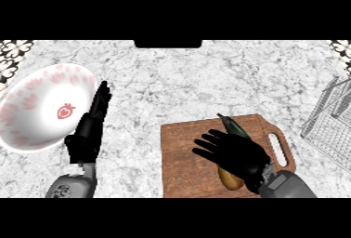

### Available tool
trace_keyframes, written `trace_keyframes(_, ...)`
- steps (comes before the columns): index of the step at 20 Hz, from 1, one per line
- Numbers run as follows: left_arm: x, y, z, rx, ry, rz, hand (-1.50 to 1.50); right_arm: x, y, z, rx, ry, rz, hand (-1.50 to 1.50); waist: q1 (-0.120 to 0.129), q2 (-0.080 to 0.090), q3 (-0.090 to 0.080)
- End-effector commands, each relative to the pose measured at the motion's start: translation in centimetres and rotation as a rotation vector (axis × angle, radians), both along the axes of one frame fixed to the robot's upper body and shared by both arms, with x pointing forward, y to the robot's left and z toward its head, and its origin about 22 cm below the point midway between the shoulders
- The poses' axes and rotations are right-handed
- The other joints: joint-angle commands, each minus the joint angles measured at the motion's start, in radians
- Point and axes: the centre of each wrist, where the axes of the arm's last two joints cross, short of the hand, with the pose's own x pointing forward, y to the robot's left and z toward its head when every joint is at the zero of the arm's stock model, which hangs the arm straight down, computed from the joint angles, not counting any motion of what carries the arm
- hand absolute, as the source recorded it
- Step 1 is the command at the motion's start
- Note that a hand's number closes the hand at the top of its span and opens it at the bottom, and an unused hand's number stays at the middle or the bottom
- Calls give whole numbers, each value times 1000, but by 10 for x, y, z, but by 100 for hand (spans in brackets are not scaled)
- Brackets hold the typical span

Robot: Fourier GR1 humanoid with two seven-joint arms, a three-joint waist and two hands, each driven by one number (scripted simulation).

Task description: Pick the pear from the cutting board and place it in the tiered basket

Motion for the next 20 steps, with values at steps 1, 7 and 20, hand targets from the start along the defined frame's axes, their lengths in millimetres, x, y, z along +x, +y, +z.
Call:
trace_keyframes(1,5,-12,17,5,-6,12,0,-6,-3,-2,60,-10,-28,150,-2,0,0)
trace_keyframes(7,14,-7,3,4,-7,6,0,16,-3,-21,79,-206,107,150,2,2,0)
trace_keyframes(20,-12,25,-1,-7,8,103,0,-57,-243,-1,-157,-269,-113,150,-90,-10,4)
